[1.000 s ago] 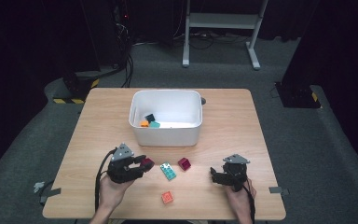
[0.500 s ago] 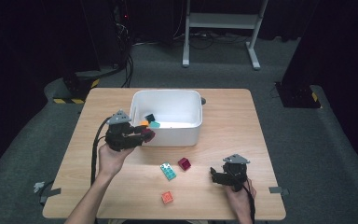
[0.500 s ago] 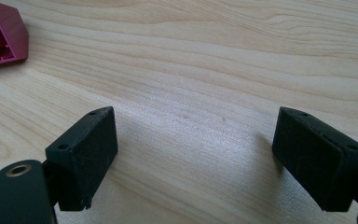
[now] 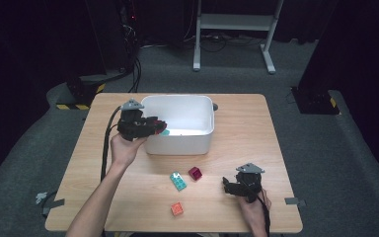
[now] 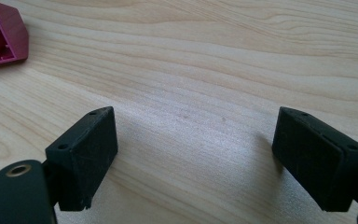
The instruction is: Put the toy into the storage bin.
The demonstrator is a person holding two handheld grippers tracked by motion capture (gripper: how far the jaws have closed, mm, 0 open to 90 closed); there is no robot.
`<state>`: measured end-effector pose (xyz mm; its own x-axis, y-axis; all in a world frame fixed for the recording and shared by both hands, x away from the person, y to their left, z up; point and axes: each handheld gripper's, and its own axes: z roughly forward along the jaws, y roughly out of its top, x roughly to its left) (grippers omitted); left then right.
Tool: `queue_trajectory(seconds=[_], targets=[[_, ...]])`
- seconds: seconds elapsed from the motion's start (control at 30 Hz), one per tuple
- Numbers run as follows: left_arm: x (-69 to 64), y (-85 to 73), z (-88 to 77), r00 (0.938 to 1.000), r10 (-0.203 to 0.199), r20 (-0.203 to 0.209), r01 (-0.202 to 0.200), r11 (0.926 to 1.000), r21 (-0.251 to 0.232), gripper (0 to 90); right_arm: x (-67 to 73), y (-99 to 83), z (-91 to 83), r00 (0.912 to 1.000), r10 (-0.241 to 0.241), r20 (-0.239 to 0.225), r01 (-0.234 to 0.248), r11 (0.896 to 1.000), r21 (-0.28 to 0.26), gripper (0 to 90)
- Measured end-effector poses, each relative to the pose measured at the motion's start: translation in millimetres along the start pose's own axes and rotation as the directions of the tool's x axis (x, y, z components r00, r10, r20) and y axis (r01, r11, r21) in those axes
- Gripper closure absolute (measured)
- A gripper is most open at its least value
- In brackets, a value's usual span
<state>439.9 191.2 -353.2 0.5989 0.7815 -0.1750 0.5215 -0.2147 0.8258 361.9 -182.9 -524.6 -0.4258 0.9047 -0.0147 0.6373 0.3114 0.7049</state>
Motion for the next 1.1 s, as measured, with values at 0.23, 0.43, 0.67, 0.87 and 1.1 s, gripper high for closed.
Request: queue_trajectory(seconds=[0.23, 0.43, 0.67, 0.87, 1.1], targets=[[7.5, 5.7, 16.7, 0.9995, -0.017, -0.027, 0.017, 0.9997, 0.015, 58.6, 0.0, 0.0, 0.0, 1.0, 0.0, 0.0, 0.0, 1.0, 0.0, 13.7], [15.7, 4.8, 22.7, 0.9981, -0.03, -0.054, 0.031, 0.9993, 0.021, 58.6, 0.0, 0.0, 0.0, 1.0, 0.0, 0.0, 0.0, 1.0, 0.0, 13.7], [24.7, 2.9, 32.3, 0.996, -0.049, -0.075, 0.052, 0.9979, 0.038, 58.5, 0.0, 0.0, 0.0, 1.0, 0.0, 0.0, 0.0, 1.0, 0.0, 13.7], [31.0, 1.0, 41.0, 0.9933, -0.056, -0.101, 0.062, 0.9966, 0.054, 58.3, 0.0, 0.0, 0.0, 1.0, 0.0, 0.0, 0.0, 1.0, 0.0, 13.7], [35.7, -1.1, 49.2, 0.9903, -0.069, -0.121, 0.077, 0.9945, 0.07, 58.1, 0.0, 0.0, 0.0, 1.0, 0.0, 0.0, 0.0, 1.0, 0.0, 13.7]])
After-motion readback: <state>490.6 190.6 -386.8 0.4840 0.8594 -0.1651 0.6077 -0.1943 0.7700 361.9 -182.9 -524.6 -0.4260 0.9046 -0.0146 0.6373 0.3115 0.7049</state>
